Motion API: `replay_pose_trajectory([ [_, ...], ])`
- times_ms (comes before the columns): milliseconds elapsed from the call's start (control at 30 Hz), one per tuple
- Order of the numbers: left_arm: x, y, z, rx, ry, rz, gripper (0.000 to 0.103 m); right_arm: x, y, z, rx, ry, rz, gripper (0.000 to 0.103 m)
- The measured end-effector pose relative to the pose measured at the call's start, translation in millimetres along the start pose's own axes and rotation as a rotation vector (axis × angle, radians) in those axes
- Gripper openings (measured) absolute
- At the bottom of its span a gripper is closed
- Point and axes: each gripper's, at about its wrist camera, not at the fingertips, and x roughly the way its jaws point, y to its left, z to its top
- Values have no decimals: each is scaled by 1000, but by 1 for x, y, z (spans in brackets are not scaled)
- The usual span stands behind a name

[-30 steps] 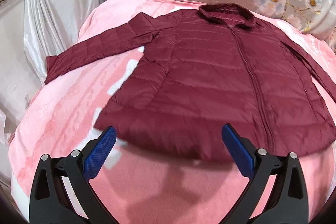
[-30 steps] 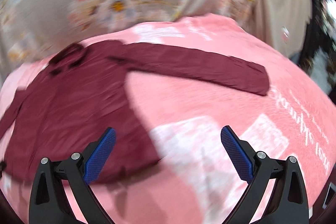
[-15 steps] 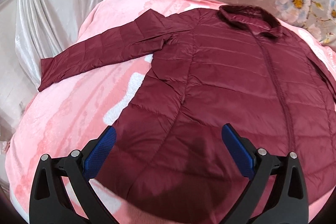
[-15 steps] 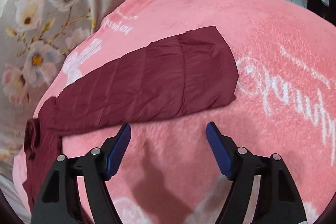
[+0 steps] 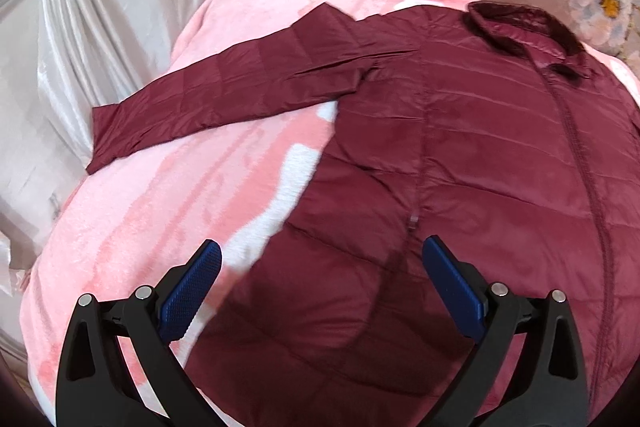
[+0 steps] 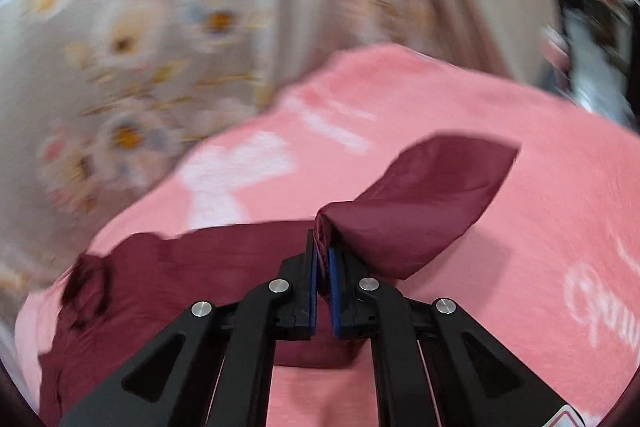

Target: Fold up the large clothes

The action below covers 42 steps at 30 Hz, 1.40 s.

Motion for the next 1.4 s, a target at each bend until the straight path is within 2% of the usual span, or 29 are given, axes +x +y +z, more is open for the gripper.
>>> replay_pose_trajectory([
  [133,10,14,1,-34,29,36,98,-8,127,-12,-240,21,239,5],
  [300,18,32,-4,-59,54,54,98,-7,251,-69,-455,130,467,5],
  [433,22,41,-9,-66,63,52,98,-3,321,-127,-598,211,565,5],
  [533,25,46,-10,-73,69,35,98,4,363,-179,-678,325,637,6],
  [600,27,47,-9,-78,72,19,98,8,382,-210,-746,386,661,11],
  [667,27,48,-6,-85,76,-16,98,4,393,-239,-809,406,661,18],
  [700,26,48,-4,-90,76,-46,98,1,397,-247,-831,407,658,28],
  [733,24,48,-1,-94,74,-68,98,-1,397,-250,-841,406,658,42],
  [800,20,46,7,-108,63,-142,98,-15,390,-243,-819,368,684,59],
  [933,18,33,31,-145,79,-318,98,-26,359,-202,-729,297,670,60],
  [967,19,26,38,-160,93,-383,98,-24,346,-188,-685,291,650,60],
  [1100,36,-1,62,-224,189,-547,98,-3,287,-140,-537,277,535,61],
  [1233,60,-20,82,-312,248,-610,98,31,215,-108,-373,310,388,62],
  [1267,69,-27,88,-324,265,-632,98,38,202,-104,-334,323,372,62],
  [1400,94,-38,97,-388,309,-632,97,80,141,-88,-101,420,315,62],
])
